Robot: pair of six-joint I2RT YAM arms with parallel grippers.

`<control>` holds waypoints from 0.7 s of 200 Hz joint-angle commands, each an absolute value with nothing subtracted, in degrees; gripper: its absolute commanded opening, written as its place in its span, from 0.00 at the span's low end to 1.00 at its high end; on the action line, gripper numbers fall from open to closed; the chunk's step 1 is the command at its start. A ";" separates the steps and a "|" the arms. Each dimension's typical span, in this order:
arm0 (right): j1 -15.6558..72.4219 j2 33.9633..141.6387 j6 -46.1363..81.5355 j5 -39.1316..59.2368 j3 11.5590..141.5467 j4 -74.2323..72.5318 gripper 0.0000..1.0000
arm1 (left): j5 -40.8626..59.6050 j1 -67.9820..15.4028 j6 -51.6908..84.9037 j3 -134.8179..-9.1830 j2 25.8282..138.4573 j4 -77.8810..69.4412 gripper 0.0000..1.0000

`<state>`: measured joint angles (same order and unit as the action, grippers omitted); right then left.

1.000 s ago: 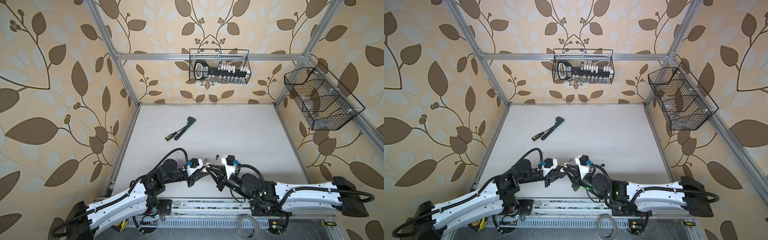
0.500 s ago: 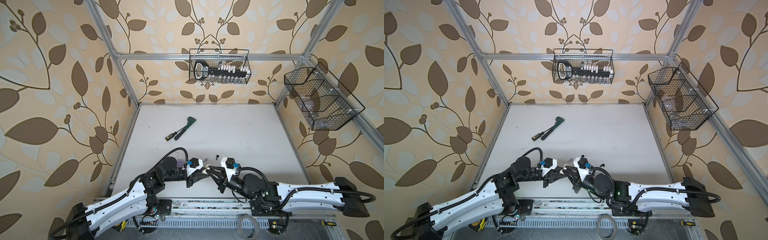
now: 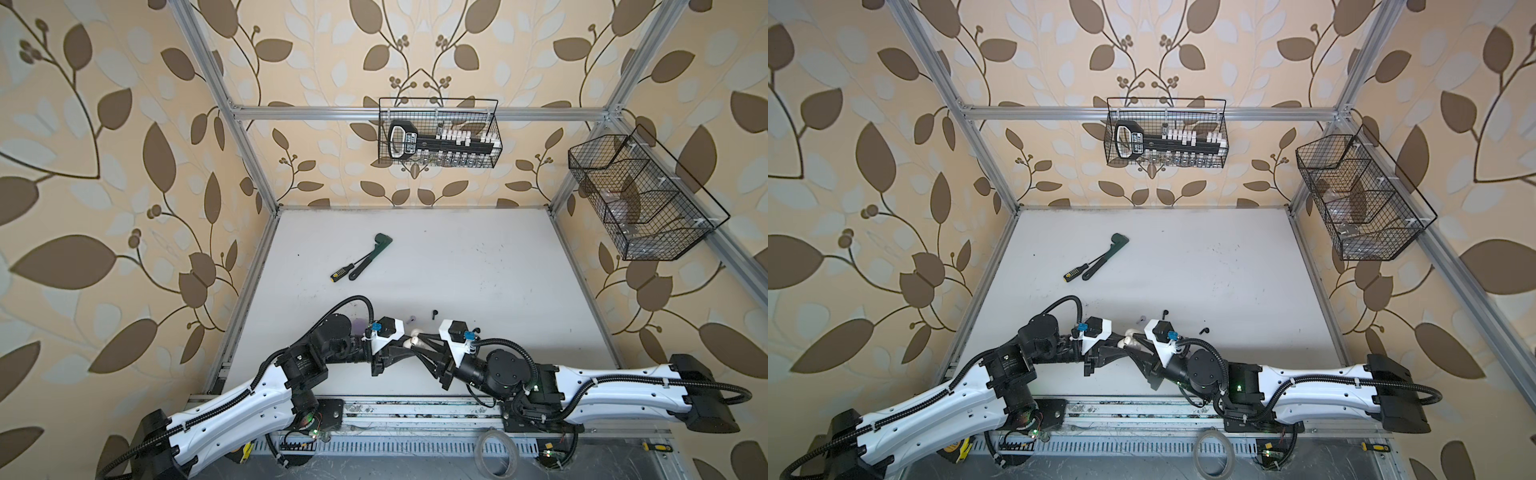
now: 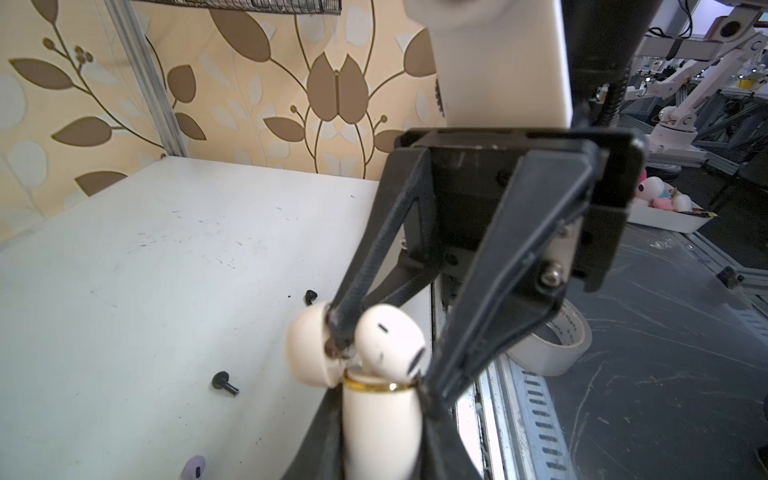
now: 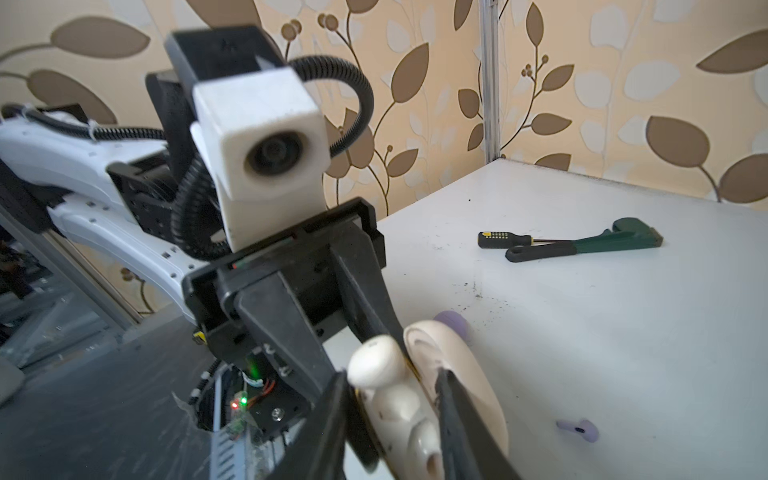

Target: Insert the wireless bluetooth earbuds into the charging case

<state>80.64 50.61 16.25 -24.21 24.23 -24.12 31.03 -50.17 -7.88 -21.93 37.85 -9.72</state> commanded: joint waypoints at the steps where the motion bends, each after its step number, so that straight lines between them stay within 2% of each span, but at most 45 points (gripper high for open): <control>1: 80.55 48.63 17.75 -29.26 24.35 -18.55 0.49 | 31.86 -50.54 -10.29 -24.30 36.74 -14.29 0.00; 44: 82.16 45.49 23.81 -33.06 29.15 -9.93 0.60 | 21.78 -50.54 -13.24 -23.00 36.77 -13.66 0.00; 73: 83.50 46.42 32.50 -36.46 31.96 -6.79 0.71 | 14.52 -50.54 -15.33 -21.90 38.22 -14.65 0.00; 119: 83.50 52.51 40.59 -41.33 37.41 -3.12 0.67 | 14.26 -50.77 -15.12 -21.02 38.52 -16.52 0.00; 140: 83.49 54.76 40.53 -41.62 39.29 -3.72 0.59 | 14.15 -50.78 -15.12 -20.65 37.76 -16.52 0.00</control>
